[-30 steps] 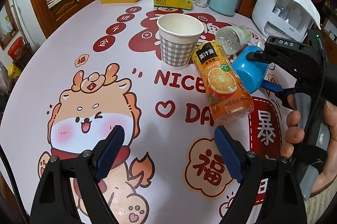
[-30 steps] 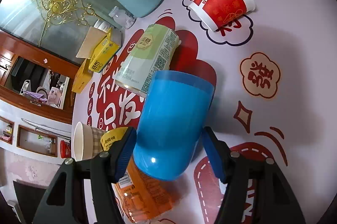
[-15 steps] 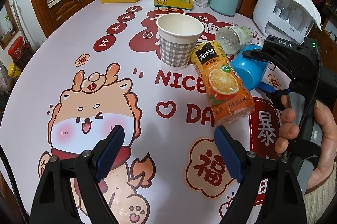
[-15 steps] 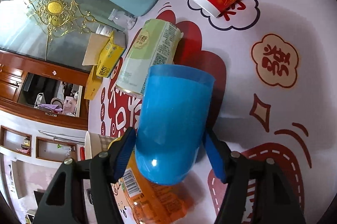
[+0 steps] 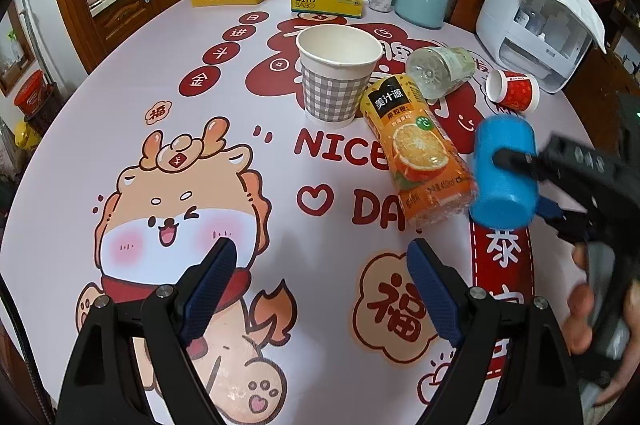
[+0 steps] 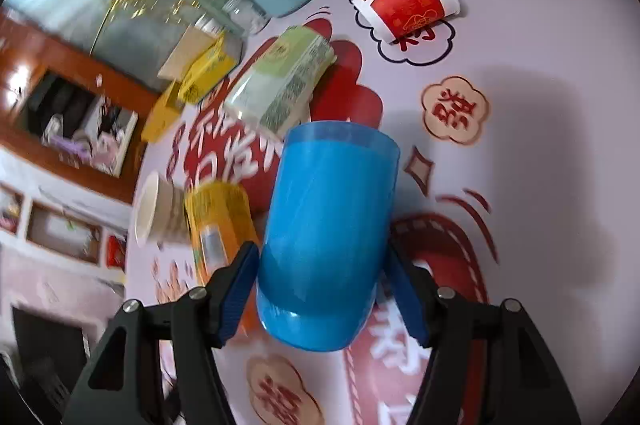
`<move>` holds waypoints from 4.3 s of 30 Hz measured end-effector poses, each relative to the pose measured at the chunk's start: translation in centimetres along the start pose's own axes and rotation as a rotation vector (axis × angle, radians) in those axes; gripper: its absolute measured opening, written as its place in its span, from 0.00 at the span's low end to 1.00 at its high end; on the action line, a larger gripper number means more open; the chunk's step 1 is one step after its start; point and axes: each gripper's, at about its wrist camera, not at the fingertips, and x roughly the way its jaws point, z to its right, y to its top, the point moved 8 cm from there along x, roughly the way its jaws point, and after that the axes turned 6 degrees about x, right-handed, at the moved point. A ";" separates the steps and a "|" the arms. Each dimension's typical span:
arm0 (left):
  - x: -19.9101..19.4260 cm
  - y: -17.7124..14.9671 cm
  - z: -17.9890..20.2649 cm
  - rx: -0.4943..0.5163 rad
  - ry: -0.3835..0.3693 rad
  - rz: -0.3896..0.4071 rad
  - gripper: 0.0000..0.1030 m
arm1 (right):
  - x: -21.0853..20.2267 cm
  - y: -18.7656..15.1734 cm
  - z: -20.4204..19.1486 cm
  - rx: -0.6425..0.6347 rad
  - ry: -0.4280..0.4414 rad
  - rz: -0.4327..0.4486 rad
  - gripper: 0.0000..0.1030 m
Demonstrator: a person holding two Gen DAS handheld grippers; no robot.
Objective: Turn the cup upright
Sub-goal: 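Lift the blue cup with the right tool and carry it toward the left tool, then rotate the right tool to turn the blue cup upright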
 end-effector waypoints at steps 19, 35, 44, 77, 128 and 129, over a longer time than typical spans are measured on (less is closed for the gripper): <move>-2.7 -5.2 1.5 0.115 0.000 -0.029 0.83 | -7.1 -11.3 -0.7 -0.271 -0.054 -0.002 0.61; -3.7 -7.3 1.1 0.128 -0.006 -0.043 0.83 | -7.6 -15.3 -0.6 -0.315 -0.063 0.049 0.61; -3.4 -7.7 0.9 0.124 -0.005 -0.055 0.83 | -6.9 -17.0 -0.1 -0.313 -0.069 -0.002 0.61; -4.0 -7.8 1.5 0.087 -0.116 -0.098 0.83 | -8.0 -17.8 0.2 -0.407 -0.079 -0.001 0.74; -2.2 -8.5 14.2 0.232 -0.343 -0.255 0.83 | -16.6 -12.4 8.7 -0.258 -0.292 0.284 0.74; -2.0 -8.5 14.4 0.232 -0.350 -0.261 0.83 | -16.6 -12.4 8.8 -0.257 -0.290 0.282 0.74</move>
